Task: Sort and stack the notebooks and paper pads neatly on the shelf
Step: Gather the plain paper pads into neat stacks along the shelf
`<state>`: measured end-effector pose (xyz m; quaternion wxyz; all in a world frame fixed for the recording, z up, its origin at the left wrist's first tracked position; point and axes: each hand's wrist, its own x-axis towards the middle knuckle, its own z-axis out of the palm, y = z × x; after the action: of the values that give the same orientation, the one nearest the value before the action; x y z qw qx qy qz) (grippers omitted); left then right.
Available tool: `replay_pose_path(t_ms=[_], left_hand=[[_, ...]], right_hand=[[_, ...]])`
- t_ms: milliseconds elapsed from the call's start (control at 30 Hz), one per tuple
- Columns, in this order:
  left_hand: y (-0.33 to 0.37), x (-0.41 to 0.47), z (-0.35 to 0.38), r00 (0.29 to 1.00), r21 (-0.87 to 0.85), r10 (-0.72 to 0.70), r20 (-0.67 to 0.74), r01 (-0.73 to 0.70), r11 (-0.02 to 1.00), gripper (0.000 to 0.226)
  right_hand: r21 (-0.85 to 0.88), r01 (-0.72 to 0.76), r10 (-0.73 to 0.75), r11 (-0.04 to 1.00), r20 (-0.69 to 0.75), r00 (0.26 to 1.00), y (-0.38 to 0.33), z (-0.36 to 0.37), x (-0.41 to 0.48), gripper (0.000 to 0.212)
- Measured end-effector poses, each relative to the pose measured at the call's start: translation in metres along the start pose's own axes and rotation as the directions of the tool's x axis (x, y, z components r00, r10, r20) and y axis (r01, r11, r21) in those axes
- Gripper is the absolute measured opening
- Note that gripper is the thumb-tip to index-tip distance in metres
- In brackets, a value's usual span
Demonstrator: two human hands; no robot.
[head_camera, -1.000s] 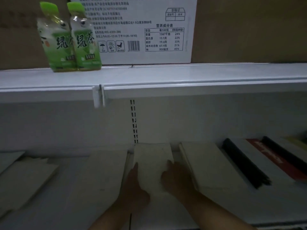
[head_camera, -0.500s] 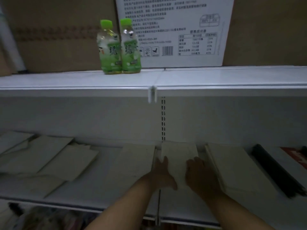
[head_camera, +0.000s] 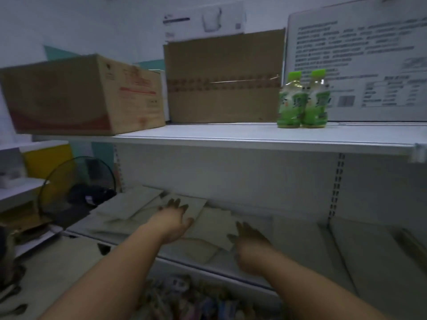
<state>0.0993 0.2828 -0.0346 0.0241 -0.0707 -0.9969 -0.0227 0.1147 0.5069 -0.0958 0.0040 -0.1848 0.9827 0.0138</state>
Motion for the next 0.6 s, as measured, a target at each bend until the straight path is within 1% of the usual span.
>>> replay_pose_path(t_ms=[67, 200, 267, 433, 600], left_hand=[[-0.043, -0.014, 0.000, 0.999, -0.018, -0.031, -0.007, 0.031, 0.999, 0.061], [-0.111, -0.032, 0.006, 0.998, -0.084, -0.065, 0.026, 0.067, 0.994, 0.060], [-0.138, -0.032, 0.010, 0.996, -0.100, -0.082, 0.035, 0.085, 0.991, 0.060], [-0.194, -0.008, 0.027, 0.993, -0.132, -0.115, 0.038, 0.119, 0.984, 0.058], [-0.233, 0.015, 0.035, 0.990, -0.124, -0.124, 0.073, 0.132, 0.983, 0.055]], right_hand=[[-0.013, 0.120, -0.120, 0.993, 0.009, 0.993, -0.051, 0.000, 0.019, 0.059], [-0.021, 0.218, -0.215, 0.976, 0.082, 0.973, -0.116, 0.001, 0.050, 0.057], [-0.025, 0.250, -0.247, 0.968, 0.088, 0.965, -0.134, 0.000, 0.063, 0.057], [-0.089, 0.271, -0.270, 0.958, 0.022, 0.963, -0.156, -0.004, 0.115, 0.059], [-0.033, 0.300, -0.301, 0.953, -0.031, 0.953, -0.179, -0.003, 0.197, 0.055]])
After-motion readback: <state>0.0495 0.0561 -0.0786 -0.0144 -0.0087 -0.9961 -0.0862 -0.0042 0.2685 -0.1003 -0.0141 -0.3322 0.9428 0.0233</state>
